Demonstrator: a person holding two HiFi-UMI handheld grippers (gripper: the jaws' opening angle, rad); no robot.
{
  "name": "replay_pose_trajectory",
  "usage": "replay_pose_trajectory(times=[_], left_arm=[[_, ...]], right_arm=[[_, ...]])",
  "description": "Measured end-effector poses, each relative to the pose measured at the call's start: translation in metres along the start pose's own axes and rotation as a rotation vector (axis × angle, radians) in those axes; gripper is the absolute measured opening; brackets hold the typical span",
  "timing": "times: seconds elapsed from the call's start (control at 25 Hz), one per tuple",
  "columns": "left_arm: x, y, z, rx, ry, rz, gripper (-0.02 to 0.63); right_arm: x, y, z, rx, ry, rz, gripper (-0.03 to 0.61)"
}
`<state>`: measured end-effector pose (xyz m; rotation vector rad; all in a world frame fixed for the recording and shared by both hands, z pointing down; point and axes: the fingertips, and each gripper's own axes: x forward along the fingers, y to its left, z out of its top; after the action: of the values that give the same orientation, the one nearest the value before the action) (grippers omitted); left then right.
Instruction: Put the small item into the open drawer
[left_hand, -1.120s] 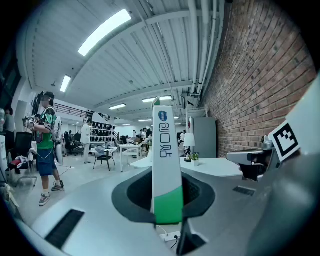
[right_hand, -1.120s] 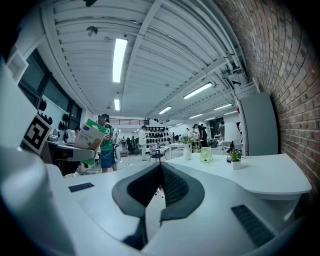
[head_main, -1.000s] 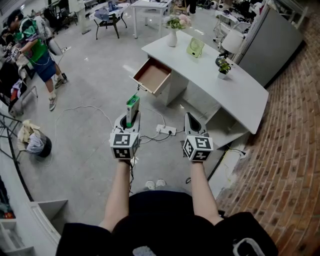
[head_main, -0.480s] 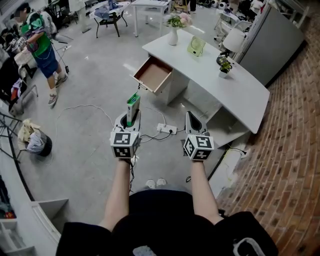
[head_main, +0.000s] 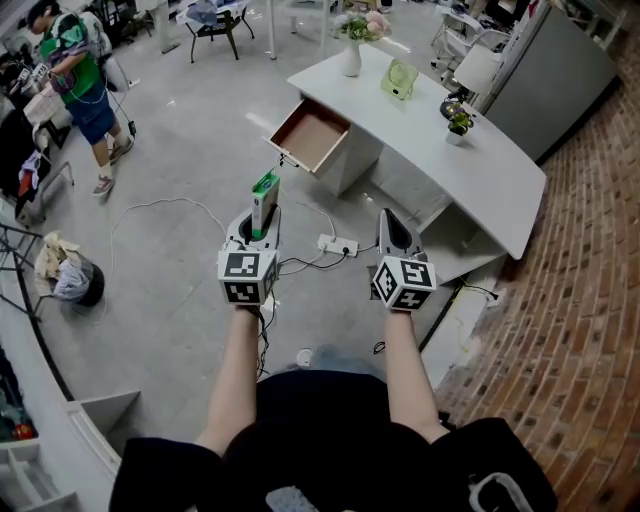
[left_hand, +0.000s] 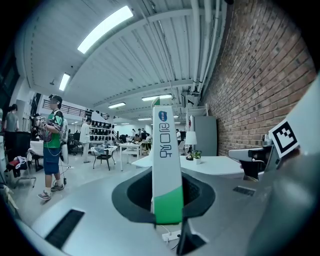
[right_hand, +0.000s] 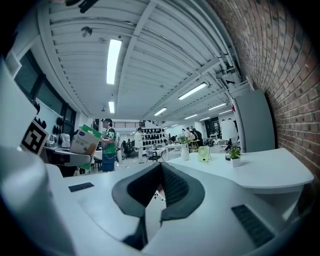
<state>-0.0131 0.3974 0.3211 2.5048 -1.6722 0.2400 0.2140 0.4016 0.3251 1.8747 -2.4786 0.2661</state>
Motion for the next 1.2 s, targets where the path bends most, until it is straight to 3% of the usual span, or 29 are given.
replay_pose_trajectory(times=[0.36, 0.64, 0.88, 1.2], left_arm=[[0.009, 0.025, -0.008, 0.019, 0.012, 0.004, 0.091], [0.039, 0.058, -0.005, 0.022, 0.011, 0.021, 0.091], [0.093, 0.097, -0.007, 0.018, 0.015, 0.043, 0.091], [0.212, 0.167, -0.012, 0.026, 0.081, 0.043, 0.091]], right_arm=[[0.018, 0.0, -0.009, 0.028, 0.004, -0.029, 0.002], [0.069, 0.003, -0.004, 0.01, 0.007, -0.011, 0.002], [0.145, -0.001, -0.006, -0.02, 0.015, 0.013, 0.002], [0.297, -0.017, -0.019, 0.012, 0.067, 0.028, 0.002]])
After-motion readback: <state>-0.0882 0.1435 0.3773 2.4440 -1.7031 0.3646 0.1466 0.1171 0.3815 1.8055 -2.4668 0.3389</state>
